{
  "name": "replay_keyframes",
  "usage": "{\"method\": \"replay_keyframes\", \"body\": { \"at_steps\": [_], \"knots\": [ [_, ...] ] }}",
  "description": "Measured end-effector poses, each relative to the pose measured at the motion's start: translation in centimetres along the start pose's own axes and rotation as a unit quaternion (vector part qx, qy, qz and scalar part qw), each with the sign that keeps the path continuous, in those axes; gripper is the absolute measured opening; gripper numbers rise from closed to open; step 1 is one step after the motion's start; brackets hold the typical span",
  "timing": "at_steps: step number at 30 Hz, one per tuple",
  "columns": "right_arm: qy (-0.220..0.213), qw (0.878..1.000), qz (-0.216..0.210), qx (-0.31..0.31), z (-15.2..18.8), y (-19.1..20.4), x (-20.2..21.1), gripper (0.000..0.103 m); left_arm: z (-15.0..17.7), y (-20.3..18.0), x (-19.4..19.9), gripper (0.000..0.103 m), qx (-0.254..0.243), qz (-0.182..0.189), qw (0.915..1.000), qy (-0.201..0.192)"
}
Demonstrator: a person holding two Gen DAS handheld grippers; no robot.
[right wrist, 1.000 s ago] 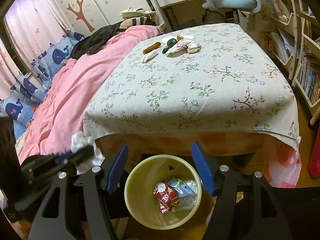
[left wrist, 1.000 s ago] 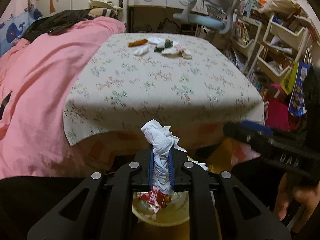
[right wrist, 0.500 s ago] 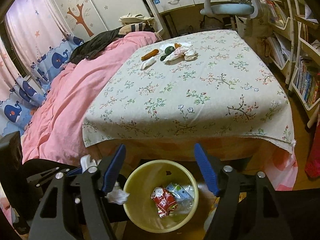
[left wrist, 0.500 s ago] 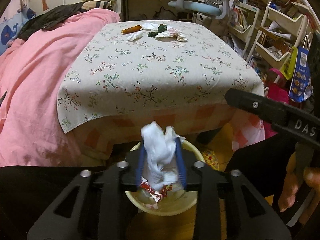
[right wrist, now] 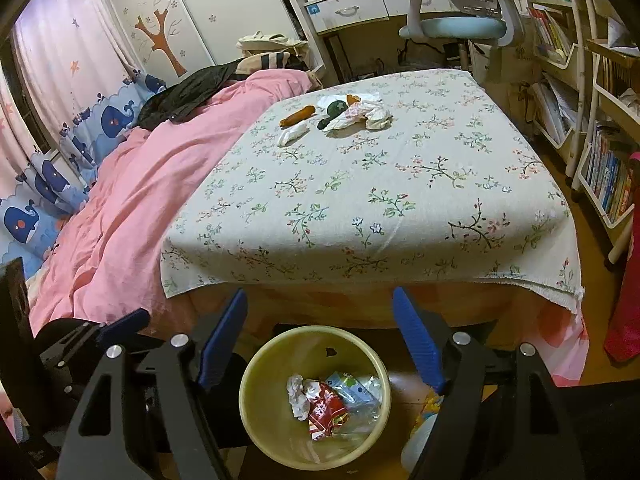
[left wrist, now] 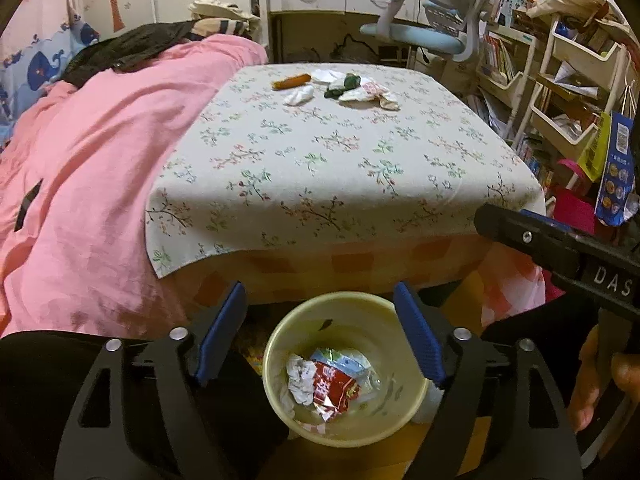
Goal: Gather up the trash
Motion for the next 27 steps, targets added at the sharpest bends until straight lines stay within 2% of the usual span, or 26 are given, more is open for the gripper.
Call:
{"method": "replay_keyframes", "body": {
  "at_steps": [15, 27],
  "knots": [
    [-0.014, 1.0, 0.014, 0.005, -0.3, -0.2, 0.3, 0.077, -1.6, 1.6, 1.2, 0.085, 0.019, -0.031, 0.9984, -0.043],
    [-0.017, 1.0, 0.018, 0.011, -0.4, -0.1, 0.3, 0.081, -2.3, 2.4, 1.3, 0.09, 0.024, -0.043, 0.9972, -0.056]
  ]
}}
Point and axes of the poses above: each gripper's, at about its wrist camera, not at the fingertips, and x roughly against the way its jaws point, y to its left, z to its underside, the point moved 10 cm from there along -x, roughly the way its jaws point, and after that the axes turned 3 degrees about -y, right-handed, at the moved point
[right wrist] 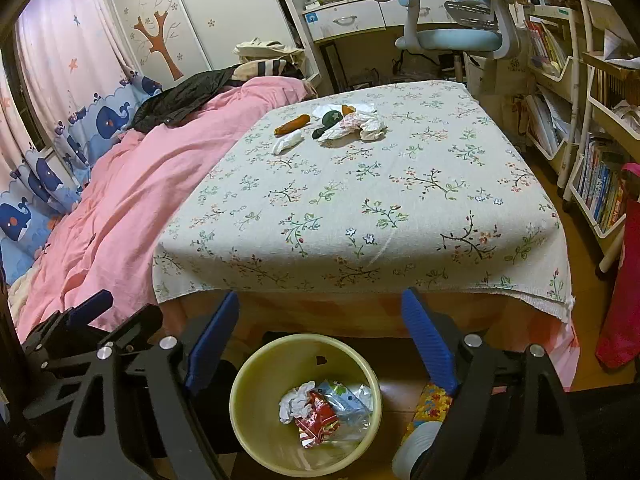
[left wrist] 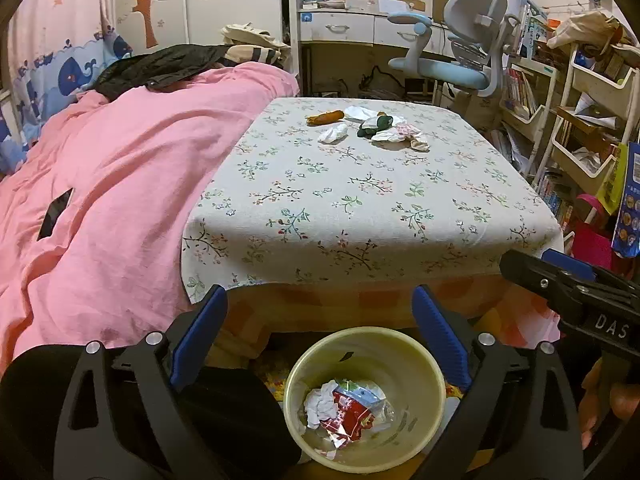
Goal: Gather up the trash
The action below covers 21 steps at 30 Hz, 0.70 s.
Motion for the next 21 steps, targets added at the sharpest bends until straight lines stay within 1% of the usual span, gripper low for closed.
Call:
{"method": "replay_keyframes", "body": {
  "at_steps": [14, 21],
  "knots": [
    [-0.005, 1.0, 0.007, 0.005, -0.1, 0.0, 0.0, 0.083, -0.9, 0.2, 0.0, 0.094, -0.003, -0.009, 0.9999, -0.013],
    [-0.009, 1.0, 0.009, 0.007, -0.5, 0.1, -0.2, 0.083, -2.2, 0.4, -0.2, 0.095, -0.008, -0.011, 0.9997, -0.022]
  ]
}}
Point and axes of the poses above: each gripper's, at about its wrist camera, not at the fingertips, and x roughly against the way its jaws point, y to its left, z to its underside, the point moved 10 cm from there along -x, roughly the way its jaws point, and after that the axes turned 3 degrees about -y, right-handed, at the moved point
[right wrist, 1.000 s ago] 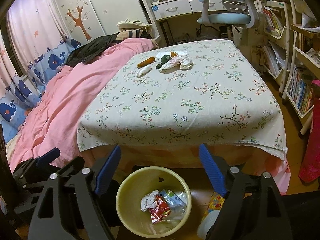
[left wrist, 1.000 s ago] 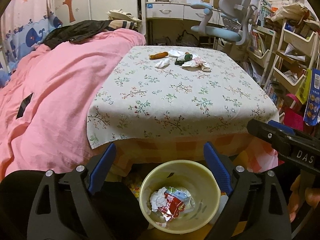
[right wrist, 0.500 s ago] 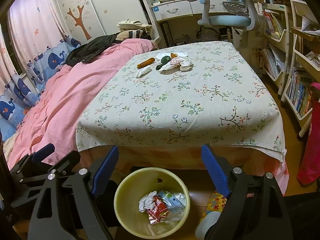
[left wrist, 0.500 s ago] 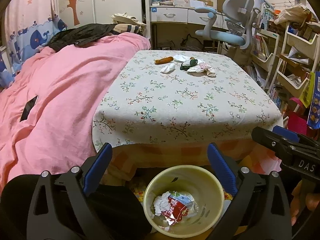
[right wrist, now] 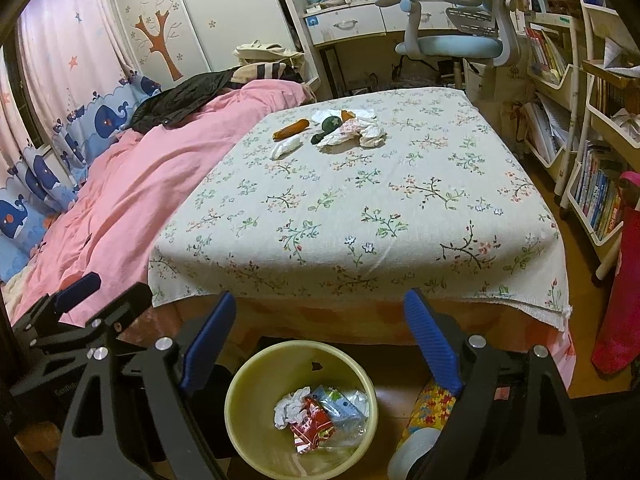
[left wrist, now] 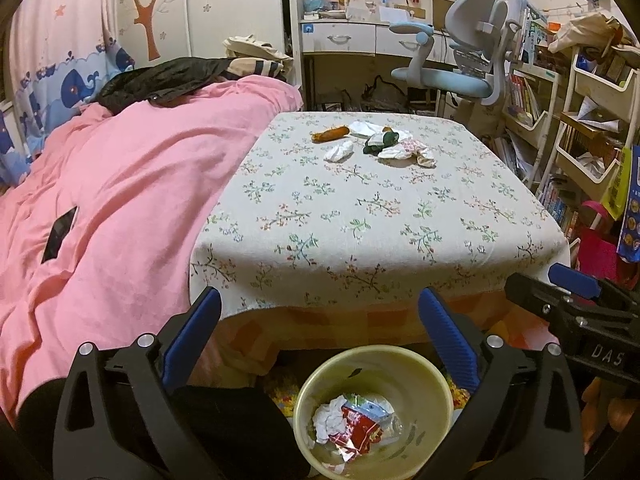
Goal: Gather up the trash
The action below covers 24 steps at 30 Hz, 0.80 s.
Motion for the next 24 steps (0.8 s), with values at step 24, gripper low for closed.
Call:
{"method": "replay_keyframes", "body": {
  "at_steps": [24],
  "knots": [
    [-0.014, 0.998, 0.0, 0.056, -5.9, 1.0, -2.9, 0.089, -8.4, 2.8, -5.3, 0.096, -0.005, -0.019, 0.9996, -0.02]
  ]
}}
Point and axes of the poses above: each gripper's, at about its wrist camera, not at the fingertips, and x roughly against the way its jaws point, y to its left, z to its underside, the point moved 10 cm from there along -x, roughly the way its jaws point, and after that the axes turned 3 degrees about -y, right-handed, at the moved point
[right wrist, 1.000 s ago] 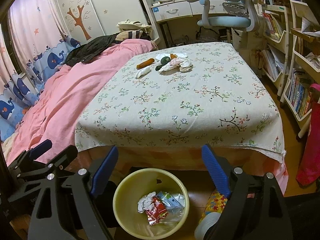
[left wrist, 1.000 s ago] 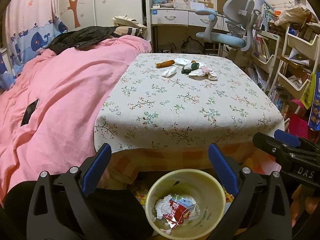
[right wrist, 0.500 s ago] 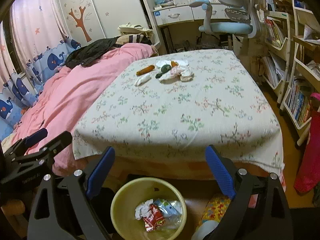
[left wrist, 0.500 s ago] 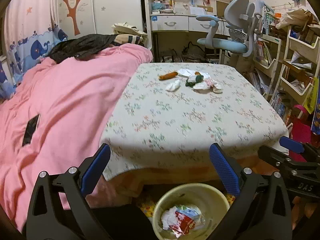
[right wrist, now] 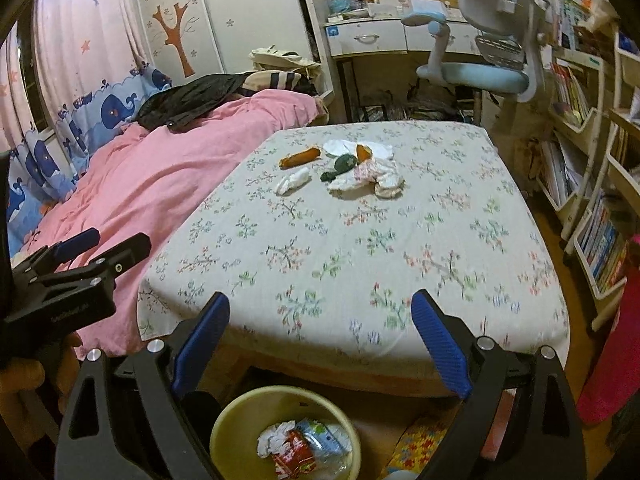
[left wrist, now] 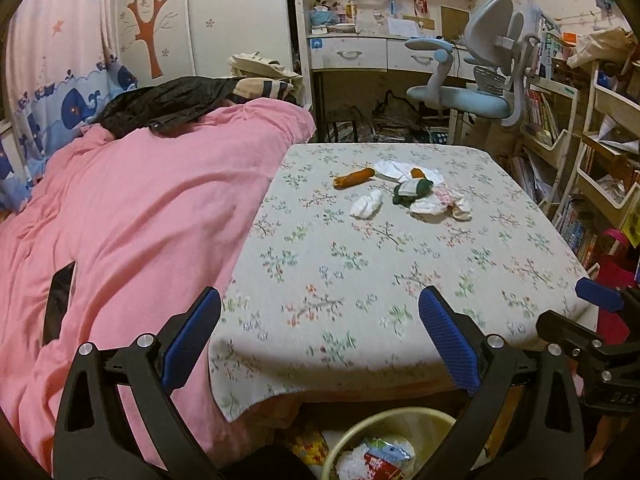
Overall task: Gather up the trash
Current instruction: 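Move both tools toward the white tissue and white plastic bag on the table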
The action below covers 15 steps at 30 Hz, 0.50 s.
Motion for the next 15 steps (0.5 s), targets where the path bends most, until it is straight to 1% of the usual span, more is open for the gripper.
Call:
{"method": "replay_keyframes", "body": {
  "at_steps": [8, 15],
  "knots": [
    [0.006, 1.0, 0.006, 0.019, -3.4, -1.2, -2.4, 0.089, -2.4, 0.0, -3.7, 0.096, 0.004, 0.001, 1.0, 0.006],
    [0.011, 0.999, 0.012, 0.031, -6.4, -2.6, -4.9, 0.089, -4.1, -1.6, -7.8, 0.096, -0.005, 0.008, 0.9998, 0.018]
  ]
}}
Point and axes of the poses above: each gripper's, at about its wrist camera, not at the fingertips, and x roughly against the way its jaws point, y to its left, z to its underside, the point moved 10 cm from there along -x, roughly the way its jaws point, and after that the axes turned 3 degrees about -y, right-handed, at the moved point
